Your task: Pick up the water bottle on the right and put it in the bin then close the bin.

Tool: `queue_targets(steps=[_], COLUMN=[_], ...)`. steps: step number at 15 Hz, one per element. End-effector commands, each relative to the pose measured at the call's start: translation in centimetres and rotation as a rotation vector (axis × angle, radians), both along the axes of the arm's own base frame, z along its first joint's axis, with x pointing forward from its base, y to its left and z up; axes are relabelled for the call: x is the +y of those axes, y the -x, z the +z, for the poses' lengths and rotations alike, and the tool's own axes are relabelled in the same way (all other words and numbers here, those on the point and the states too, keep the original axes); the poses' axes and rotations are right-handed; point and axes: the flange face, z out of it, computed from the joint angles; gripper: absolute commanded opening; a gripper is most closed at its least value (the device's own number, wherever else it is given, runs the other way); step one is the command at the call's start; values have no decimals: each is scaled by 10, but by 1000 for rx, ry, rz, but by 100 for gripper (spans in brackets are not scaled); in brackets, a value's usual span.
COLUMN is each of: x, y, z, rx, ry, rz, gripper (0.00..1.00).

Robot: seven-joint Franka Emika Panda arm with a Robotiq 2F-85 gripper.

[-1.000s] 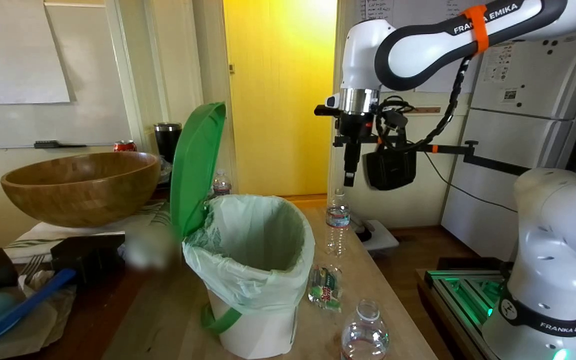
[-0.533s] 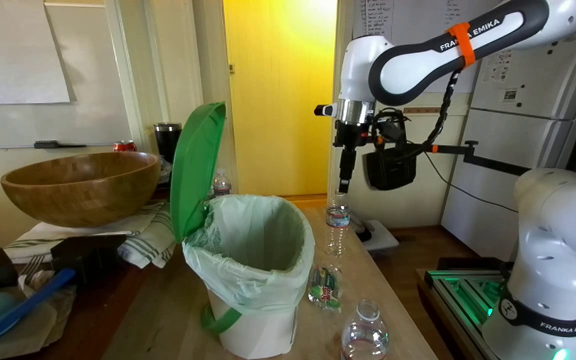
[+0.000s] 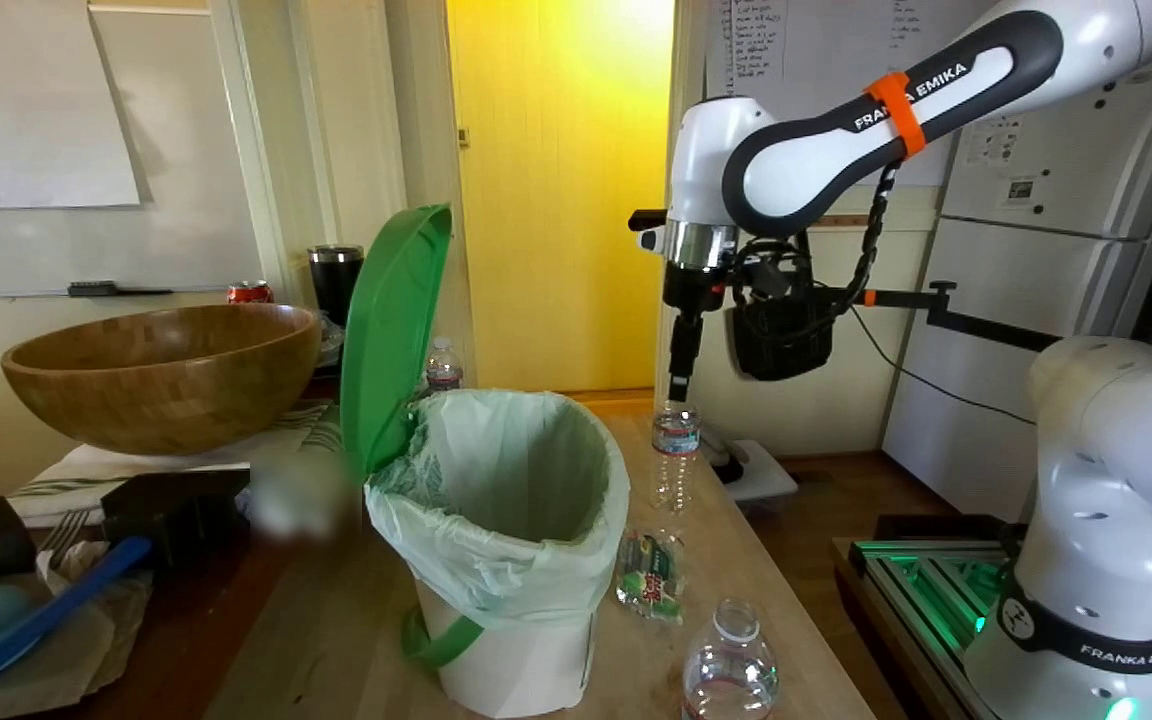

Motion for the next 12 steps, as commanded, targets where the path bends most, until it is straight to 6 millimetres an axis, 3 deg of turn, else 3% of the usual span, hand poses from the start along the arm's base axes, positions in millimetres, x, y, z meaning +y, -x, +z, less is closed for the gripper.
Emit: queue_targets(steps=[1,3,9,11,12], x=[-5,-6,-9,-10,-11], y=[1,1,2,3,3], z=[-10,-11,-12,-11,-10], rx=[6,10,11,10,9], ry=[1,-1,1,3,4], rz=[10,12,12,10,9], gripper=[74,68,20,9,9])
